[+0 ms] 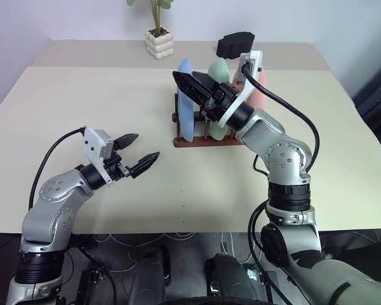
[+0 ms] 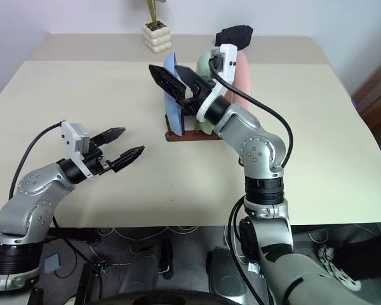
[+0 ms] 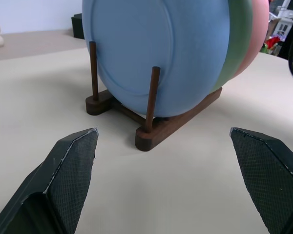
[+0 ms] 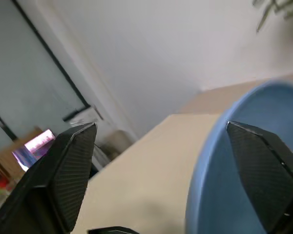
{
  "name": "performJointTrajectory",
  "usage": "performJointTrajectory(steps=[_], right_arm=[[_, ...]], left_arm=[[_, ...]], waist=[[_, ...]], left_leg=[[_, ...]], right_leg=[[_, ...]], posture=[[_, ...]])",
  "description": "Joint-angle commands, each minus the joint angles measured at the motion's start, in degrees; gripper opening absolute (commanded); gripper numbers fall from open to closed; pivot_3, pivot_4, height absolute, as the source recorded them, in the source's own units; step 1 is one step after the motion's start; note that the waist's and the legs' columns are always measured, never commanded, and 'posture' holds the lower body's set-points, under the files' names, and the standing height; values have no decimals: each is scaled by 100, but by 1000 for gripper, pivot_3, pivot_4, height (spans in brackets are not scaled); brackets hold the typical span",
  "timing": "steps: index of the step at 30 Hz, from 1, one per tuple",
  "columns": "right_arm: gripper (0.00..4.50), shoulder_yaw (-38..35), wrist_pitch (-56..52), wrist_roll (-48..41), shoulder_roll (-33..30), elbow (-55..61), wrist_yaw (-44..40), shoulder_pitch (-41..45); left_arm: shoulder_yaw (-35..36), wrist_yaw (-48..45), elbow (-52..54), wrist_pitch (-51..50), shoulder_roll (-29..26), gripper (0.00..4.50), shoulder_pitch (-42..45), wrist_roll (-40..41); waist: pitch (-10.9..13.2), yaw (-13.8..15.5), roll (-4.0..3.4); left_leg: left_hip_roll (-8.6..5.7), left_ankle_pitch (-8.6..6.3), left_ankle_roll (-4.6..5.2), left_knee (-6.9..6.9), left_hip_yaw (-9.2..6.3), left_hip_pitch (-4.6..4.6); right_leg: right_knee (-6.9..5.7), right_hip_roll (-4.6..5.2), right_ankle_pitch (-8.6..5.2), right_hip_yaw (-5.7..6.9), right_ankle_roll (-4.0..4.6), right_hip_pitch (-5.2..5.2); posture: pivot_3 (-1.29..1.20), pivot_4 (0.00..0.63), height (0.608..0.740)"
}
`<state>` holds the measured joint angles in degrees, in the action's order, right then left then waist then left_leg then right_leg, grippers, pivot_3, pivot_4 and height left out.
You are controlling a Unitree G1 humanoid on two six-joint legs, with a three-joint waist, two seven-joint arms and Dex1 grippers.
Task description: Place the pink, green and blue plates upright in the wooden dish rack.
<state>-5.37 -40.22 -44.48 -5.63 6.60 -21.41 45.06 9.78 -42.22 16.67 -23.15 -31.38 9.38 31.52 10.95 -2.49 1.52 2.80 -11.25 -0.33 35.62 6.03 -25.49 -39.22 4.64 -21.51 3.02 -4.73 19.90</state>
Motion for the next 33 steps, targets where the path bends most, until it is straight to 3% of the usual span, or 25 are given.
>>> performJointTrajectory(steps=[1, 4, 9, 16, 23, 33], right_arm=[[4439, 384, 600, 651, -425, 610, -385, 223], [4439, 509, 959, 1112, -937, 1078, -589, 62], [4439, -87, 897, 968, -1847, 1880, -854, -639], [4439, -1320, 869, 970, -3264, 2695, -1513, -3154], [4439, -1572, 1534, 1591, -3189, 2362, -1509, -4654], [4439, -1305, 2459, 2396, -3010, 1172, -1352, -4639]], left_arm=[[-28, -2, 200, 129, 18, 4500, 2, -33], [-30, 74, 204, 165, 64, 4500, 8, -94], [-38, 129, 59, 266, 94, 4500, 31, -260], [-358, 49, -602, 716, 232, 4500, 297, -694], [-632, -36, -1303, 1236, 400, 4500, 503, -1101], [-450, 28, -1688, 1525, 355, 4500, 388, -1259]], waist=[[0, 2, -1], [0, 19, 0], [-1, 71, 1], [1, 202, -4], [-2, 144, -13], [-2, 173, -13]], left_leg=[[0, 0, 0, 0, 1, -1], [0, 0, 0, 0, 2, -2], [-1, 1, -1, 1, 2, -4], [-1, -20, 34, -2, 1, 2], [0, -21, 34, 1, 0, 17], [-1, -4, 6, 9, 0, 17]], right_leg=[[0, 0, 0, 0, 0, 1], [1, 2, 0, 0, 0, 3], [10, 4, 0, 1, 0, -3], [33, 4, 0, 7, 0, -21], [25, -1, 0, 6, 0, -30], [23, 0, 0, 7, -1, -32]], posture=[[0, 150, 732], [0, 150, 732], [0, 150, 732], [0, 150, 732], [0, 150, 732], [0, 150, 732]])
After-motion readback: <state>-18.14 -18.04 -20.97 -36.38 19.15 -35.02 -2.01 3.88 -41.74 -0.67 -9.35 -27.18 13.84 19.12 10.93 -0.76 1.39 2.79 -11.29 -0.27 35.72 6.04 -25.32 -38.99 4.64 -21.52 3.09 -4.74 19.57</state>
